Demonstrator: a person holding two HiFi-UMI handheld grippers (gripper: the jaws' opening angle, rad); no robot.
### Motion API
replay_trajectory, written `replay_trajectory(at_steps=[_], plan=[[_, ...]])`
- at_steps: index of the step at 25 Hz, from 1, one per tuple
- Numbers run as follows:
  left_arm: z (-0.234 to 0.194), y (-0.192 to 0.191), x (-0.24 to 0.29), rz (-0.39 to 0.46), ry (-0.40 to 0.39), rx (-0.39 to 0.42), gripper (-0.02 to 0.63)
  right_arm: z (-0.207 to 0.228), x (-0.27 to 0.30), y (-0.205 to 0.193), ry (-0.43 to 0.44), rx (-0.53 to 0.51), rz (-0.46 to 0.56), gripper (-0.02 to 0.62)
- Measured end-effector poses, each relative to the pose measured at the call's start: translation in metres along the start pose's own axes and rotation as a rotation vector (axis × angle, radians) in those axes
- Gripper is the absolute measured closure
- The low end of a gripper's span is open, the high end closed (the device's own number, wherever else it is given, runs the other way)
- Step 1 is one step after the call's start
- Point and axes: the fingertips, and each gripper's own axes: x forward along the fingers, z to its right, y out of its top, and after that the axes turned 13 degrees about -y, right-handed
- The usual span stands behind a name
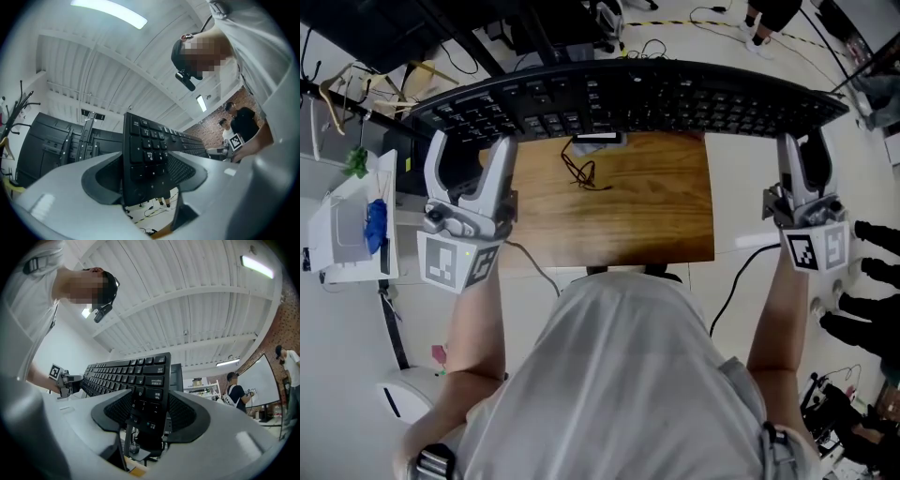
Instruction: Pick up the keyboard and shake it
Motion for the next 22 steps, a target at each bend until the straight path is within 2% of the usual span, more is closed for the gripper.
replay_trajectory(at_steps=[7, 12, 18, 22], plan=[[0.008, -0.058, -0.014, -0.099, 0.034, -0.155, 0.328, 0.003, -0.014, -0.057, 0.0, 0.059, -0.165, 0.368], [0.018, -0.091, -0.025, -0.139, 0.059, -0.272, 0.33, 0.002, -0.032, -0.1, -0.01, 0.117, -0.28, 0.368], [0.031, -0.135, -0.039, -0.228, 0.068, -0.356, 0.334, 0.001, -0.059, -0.154, -0.02, 0.182, -0.411, 0.37], [0.045, -0.169, -0.05, -0.302, 0.066, -0.415, 0.334, 0.006, -0.072, -0.18, -0.017, 0.175, -0.479, 0.37]])
